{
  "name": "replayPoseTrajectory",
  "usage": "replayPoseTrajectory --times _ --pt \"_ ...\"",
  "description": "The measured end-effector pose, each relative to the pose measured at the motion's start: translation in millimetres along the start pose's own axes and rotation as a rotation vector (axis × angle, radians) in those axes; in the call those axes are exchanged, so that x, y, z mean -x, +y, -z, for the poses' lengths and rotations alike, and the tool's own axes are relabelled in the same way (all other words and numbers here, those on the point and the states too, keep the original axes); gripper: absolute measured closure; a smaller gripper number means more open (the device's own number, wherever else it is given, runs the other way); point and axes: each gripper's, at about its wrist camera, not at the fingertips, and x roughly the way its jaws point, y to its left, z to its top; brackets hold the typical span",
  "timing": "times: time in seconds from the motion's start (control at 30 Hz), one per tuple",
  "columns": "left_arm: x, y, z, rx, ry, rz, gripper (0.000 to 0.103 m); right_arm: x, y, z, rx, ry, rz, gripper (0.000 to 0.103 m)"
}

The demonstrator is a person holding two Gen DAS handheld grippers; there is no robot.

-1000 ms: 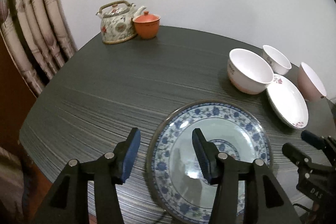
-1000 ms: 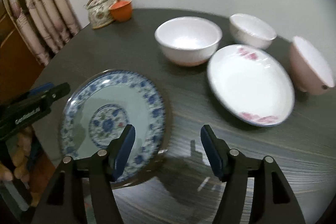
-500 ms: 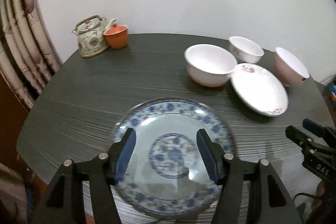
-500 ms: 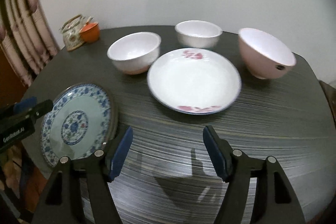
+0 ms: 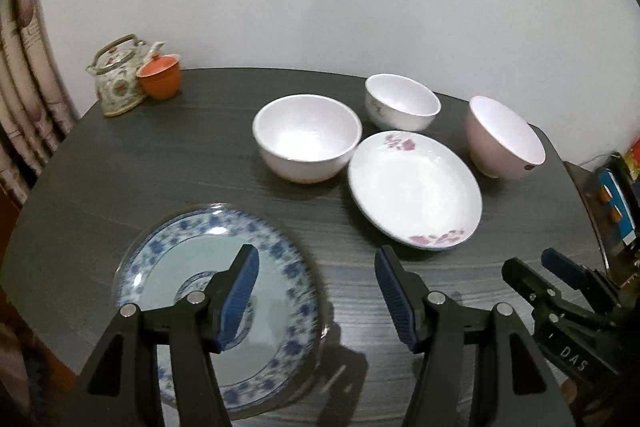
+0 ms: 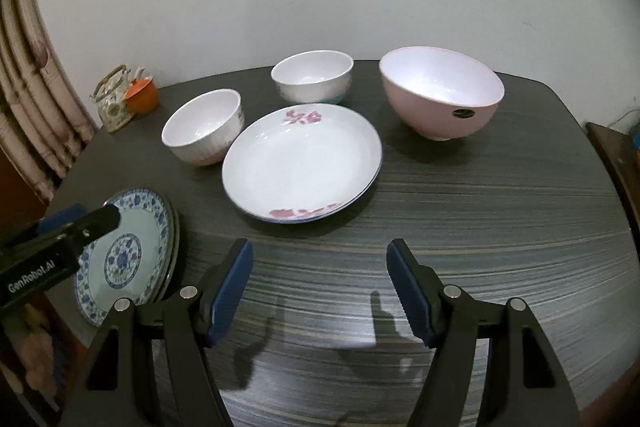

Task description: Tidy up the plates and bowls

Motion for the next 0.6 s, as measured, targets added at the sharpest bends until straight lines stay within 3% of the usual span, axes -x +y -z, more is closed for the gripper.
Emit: replayPoseTrajectory --times 0.6 --pt "-77.8 -20.4 -37.3 0.026 0.107 0.028 0.041 -43.6 -32.6 -35.1 -0.026 0.032 -0.005 0.037"
